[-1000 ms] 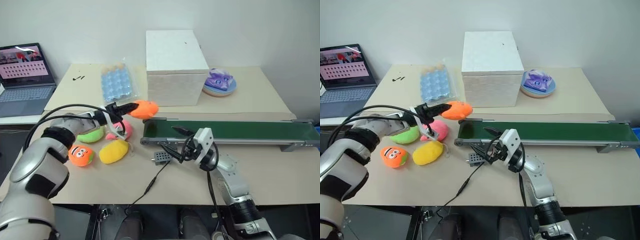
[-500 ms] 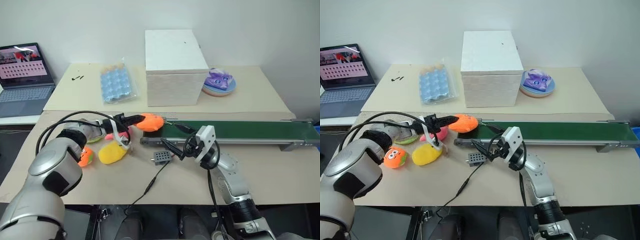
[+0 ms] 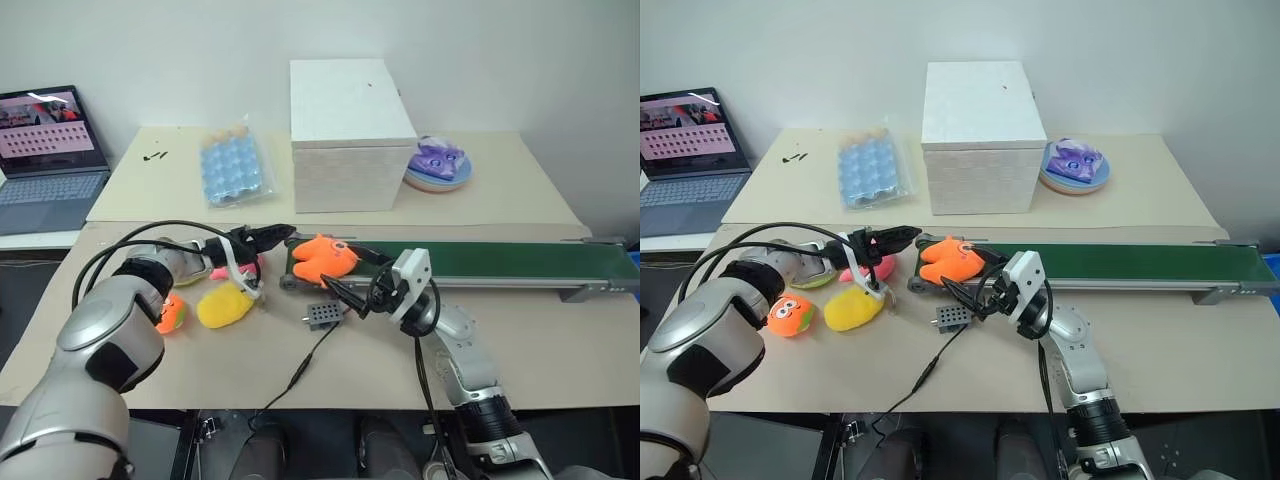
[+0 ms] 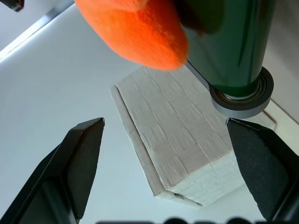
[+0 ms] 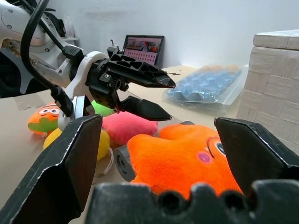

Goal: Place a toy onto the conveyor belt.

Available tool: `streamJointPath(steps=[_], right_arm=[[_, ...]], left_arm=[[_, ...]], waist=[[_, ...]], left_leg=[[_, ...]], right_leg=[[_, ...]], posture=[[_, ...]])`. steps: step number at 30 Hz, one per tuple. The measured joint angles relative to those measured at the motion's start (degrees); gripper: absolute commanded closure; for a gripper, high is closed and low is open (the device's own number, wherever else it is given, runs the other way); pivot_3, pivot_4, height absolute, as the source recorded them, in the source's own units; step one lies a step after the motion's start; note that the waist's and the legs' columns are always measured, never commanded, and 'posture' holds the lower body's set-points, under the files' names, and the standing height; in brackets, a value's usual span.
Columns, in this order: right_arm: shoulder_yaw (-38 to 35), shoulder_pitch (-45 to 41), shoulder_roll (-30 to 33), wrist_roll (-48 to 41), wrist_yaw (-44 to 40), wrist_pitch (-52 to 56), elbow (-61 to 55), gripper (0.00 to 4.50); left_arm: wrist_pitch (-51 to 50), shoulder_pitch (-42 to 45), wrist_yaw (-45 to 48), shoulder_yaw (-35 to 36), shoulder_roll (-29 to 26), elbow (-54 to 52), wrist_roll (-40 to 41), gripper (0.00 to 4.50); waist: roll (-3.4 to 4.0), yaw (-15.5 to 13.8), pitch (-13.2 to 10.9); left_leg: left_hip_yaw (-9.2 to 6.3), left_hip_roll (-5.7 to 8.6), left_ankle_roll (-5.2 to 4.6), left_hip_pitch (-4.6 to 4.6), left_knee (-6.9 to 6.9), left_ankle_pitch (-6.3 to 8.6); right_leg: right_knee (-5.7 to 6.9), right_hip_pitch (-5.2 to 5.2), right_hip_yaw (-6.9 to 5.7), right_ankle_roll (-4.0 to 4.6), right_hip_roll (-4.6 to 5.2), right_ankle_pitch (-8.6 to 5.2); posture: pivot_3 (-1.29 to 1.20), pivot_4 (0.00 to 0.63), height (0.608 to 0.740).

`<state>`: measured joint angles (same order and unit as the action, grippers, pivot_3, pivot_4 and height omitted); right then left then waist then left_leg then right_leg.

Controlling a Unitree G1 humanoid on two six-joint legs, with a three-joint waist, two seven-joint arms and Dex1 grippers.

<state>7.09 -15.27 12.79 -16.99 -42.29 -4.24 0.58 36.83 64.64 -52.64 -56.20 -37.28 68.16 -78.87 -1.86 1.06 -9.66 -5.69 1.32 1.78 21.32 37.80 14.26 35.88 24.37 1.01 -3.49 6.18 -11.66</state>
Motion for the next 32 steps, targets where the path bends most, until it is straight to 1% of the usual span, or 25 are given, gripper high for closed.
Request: streamJointPath(steps=[1, 2, 5, 6, 7, 8, 9, 11, 13, 14, 17, 20, 23, 25, 27, 32], right_arm=[[0.0, 0.0, 0.0, 0.0, 0.0, 0.0, 0.0, 0.0], [0.0, 0.1, 0.1, 0.0, -0.1, 0.0, 0.0, 0.0], [0.0, 0.3, 0.1, 0.0, -0.3, 0.1, 0.0, 0.0], [-0.1, 0.5, 0.3, -0.1, -0.3, 0.1, 0.0, 0.0], [-0.1, 0.5, 0.3, -0.1, -0.4, 0.2, 0.0, 0.0], [-0.1, 0.5, 0.2, -0.1, -0.5, 0.3, 0.0, 0.0], [-0.1, 0.6, 0.3, -0.1, -0.5, 0.3, 0.0, 0.0], [0.0, 0.6, 0.2, -0.1, -0.7, 0.5, -0.1, 0.0], [-0.1, 0.9, 0.4, -0.1, -0.9, 0.7, -0.1, 0.0], [-0.1, 1.0, 0.5, -0.1, -0.9, 0.9, -0.1, 0.0], [-0.2, 1.3, 1.0, 0.0, -1.0, 1.0, -0.1, 0.0], [-0.3, 1.9, 1.2, 0.0, -1.0, 1.0, -0.2, 0.0], [-0.3, 2.2, 1.3, 0.0, -1.0, 1.0, -0.2, 0.0], [-0.3, 2.2, 1.3, 0.0, -1.0, 1.0, -0.2, 0.0], [-0.3, 2.2, 1.3, 0.0, -1.0, 1.0, -0.2, 0.0], [-0.3, 2.2, 1.3, 0.0, -1.0, 1.0, -0.2, 0.0]], left_arm=[[1.6, 0.1, 1.6, 1.2, -0.6, 0.1, 1.6, 0.04], [5.2, 0.1, 5.8, 4.4, -1.4, 0.7, 6.1, 0.04], [16.4, 0.4, 24.7, 16.1, -3.1, 4.4, 22.9, 0.04], [20.3, -0.1, 38.1, 23.4, -2.9, 5.6, 33.9, 0.04], [21.1, -0.2, 43.0, 26.0, -2.7, 5.9, 38.0, 0.04], [20.1, -2.2, 56.7, 31.5, -2.1, 3.8, 49.0, 0.04], [17.5, -4.3, 66.6, 35.8, -1.0, 1.5, 57.4, 0.04], [0.9, -11.2, 94.5, 44.5, 1.2, -10.6, 80.1, 0.04], [-10.0, -15.6, 106.6, 47.6, 1.3, -17.9, 90.3, 0.04], [-15.3, -17.9, 110.7, 48.9, 1.2, -22.2, 93.8, 0.04], [-25.2, -22.0, 115.2, 50.6, 1.2, -32.6, 99.0, 0.04], [-33.1, -25.5, 115.9, 52.3, 1.8, -41.6, 102.5, 0.04], [-40.0, -27.1, 116.1, 53.5, 2.7, -47.2, 105.8, 0.04], [-44.8, -27.2, 116.1, 54.7, 3.3, -49.9, 107.9, 0.04], [-47.6, -27.2, 115.9, 55.6, 3.5, -51.3, 108.7, 0.04], [-49.7, -27.2, 115.9, 56.2, 4.1, -51.8, 108.3, 0.04]], waist=[[0.0, 0.0, 0.0], [0.0, 0.1, 0.0], [0.0, 0.0, 0.0], [0.01, 0.0, 0.0], [0.01, 0.0, 0.0], [0.07, 0.0, 0.0], [0.13, 0.0, 0.1], [0.15, 0.5, 0.0], [0.16, 1.4, 0.0], [0.16, 1.7, 0.0], [0.16, 2.1, 0.0], [0.16, 2.2, 0.0], [0.16, 2.1, 0.0], [0.16, 2.1, 0.0], [0.16, 2.1, 0.0], [0.16, 1.9, 0.0]], left_leg=[[0.0, 0.0, 0.0, 0.0, 0.0, 0.0], [0.0, -0.01, 0.0, 0.01, 0.0, 0.0], [0.01, 0.0, 0.0, 0.01, 0.0, 0.0], [0.03, 0.0, 0.0, 0.01, 0.02, 0.0], [0.05, -0.01, 0.0, 0.0, 0.02, 0.0], [0.05, 0.0, 0.0, 0.0, 0.03, 0.0], [0.07, 0.0, -0.01, -0.02, 0.04, 0.0], [0.08, -0.01, -0.01, 0.01, 0.06, 0.0], [0.05, -0.01, -0.04, 0.01, 0.06, 0.01], [0.04, -0.01, -0.07, -0.01, 0.06, 0.03], [0.02, -0.02, -0.08, -0.08, 0.07, 0.03], [0.03, -0.02, -0.08, -0.17, 0.07, 0.03], [0.03, -0.01, -0.08, -0.19, 0.1, 0.03], [0.03, -0.02, -0.08, -0.21, 0.1, 0.03], [0.04, -0.02, -0.08, -0.24, 0.1, 0.03], [0.04, -0.02, -0.08, -0.24, 0.1, 0.03]], right_leg=[[0.0, 0.0, 0.0, 0.08, 0.0, 0.05], [-0.02, 0.02, 0.0, 0.3, 0.0, 0.18], [-0.05, 0.01, -0.01, 0.36, 0.01, 0.22], [-0.05, 0.01, -0.01, 0.38, 0.02, 0.23], [-0.05, -0.01, -0.01, 0.38, 0.02, 0.23], [-0.06, -0.06, -0.01, 0.39, 0.03, 0.24], [0.07, -0.1, 0.0, 0.4, 0.07, 0.23], [0.14, -0.11, 0.01, 0.41, 0.07, 0.24], [0.16, -0.09, 0.02, 0.41, 0.06, 0.24], [0.18, -0.08, 0.02, 0.41, 0.05, 0.24], [0.19, -0.11, 0.05, 0.41, 0.02, 0.24], [0.14, -0.17, 0.09, 0.41, 0.02, 0.24], [0.06, -0.16, 0.1, 0.41, 0.02, 0.24], [0.07, -0.16, 0.1, 0.41, 0.02, 0.24], [0.08, -0.17, 0.12, 0.41, 0.01, 0.24], [0.06, -0.16, 0.12, 0.42, 0.01, 0.24]], posture=[[0.0, 0.15, 0.74], [0.0, 0.15, 0.74], [0.0, 0.15, 0.74], [0.0, 0.15, 0.74], [0.0, 0.15, 0.74], [0.0, 0.15, 0.74], [0.0, 0.15, 0.74], [0.0, 0.15, 0.74], [0.0, 0.15, 0.74], [0.0, 0.15, 0.74], [0.0, 0.15, 0.74], [0.0, 0.15, 0.74], [0.0, 0.15, 0.74], [0.0, 0.15, 0.74], [0.0, 0.15, 0.74], [0.0, 0.15, 0.74]])
